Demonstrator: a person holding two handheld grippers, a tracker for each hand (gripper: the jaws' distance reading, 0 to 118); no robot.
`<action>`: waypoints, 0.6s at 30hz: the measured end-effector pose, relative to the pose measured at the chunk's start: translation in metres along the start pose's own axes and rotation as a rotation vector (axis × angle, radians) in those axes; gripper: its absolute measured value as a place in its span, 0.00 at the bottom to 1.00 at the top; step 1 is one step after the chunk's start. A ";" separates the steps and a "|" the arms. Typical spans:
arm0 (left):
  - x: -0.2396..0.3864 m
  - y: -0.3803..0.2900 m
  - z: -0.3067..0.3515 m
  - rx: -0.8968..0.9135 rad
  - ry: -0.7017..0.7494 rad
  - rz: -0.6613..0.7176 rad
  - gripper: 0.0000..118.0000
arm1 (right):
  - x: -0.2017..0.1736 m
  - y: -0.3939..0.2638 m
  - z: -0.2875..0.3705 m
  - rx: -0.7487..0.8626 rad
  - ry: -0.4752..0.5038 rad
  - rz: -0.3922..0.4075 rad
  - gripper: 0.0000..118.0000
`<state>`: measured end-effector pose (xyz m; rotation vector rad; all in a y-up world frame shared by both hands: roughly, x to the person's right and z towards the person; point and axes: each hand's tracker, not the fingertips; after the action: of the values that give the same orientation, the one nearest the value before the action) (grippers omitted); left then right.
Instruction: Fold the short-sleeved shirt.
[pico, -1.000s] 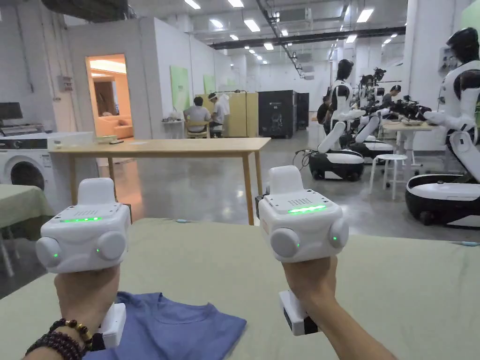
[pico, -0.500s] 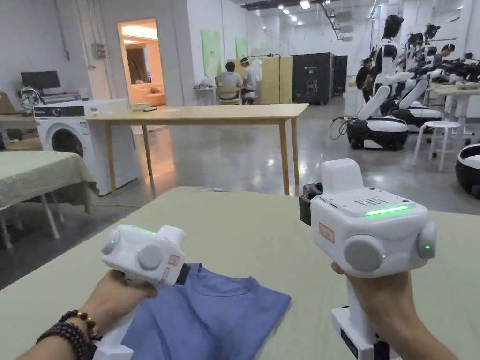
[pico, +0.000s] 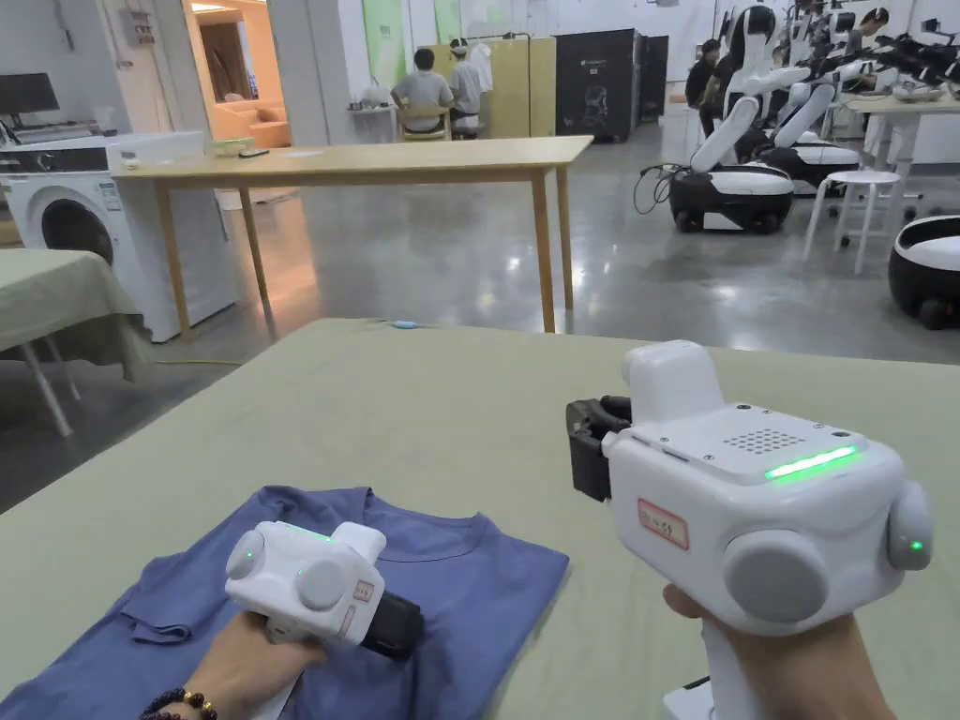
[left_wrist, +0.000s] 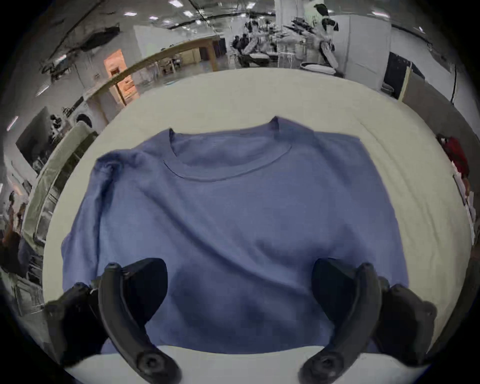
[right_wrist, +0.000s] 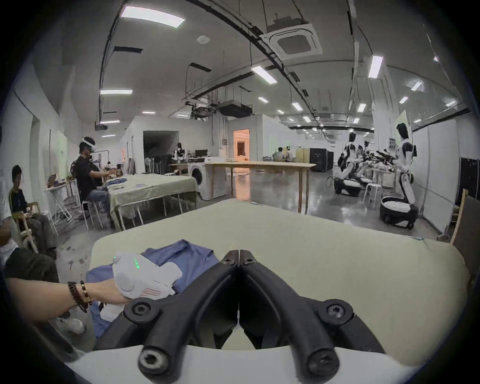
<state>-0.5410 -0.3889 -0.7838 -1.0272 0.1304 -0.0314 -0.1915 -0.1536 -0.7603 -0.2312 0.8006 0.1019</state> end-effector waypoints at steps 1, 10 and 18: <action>0.001 -0.004 -0.015 -0.028 0.003 0.001 0.92 | -0.002 -0.002 0.000 -0.005 0.004 0.006 0.00; -0.004 -0.006 0.006 0.061 0.089 -0.032 0.00 | -0.008 -0.004 -0.002 -0.037 0.039 -0.010 0.00; 0.003 0.000 0.031 0.093 0.032 0.016 0.00 | -0.008 0.000 0.010 -0.027 0.036 0.015 0.00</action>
<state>-0.5345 -0.3625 -0.7684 -0.9330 0.1649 -0.0396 -0.1905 -0.1508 -0.7476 -0.2529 0.8376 0.1230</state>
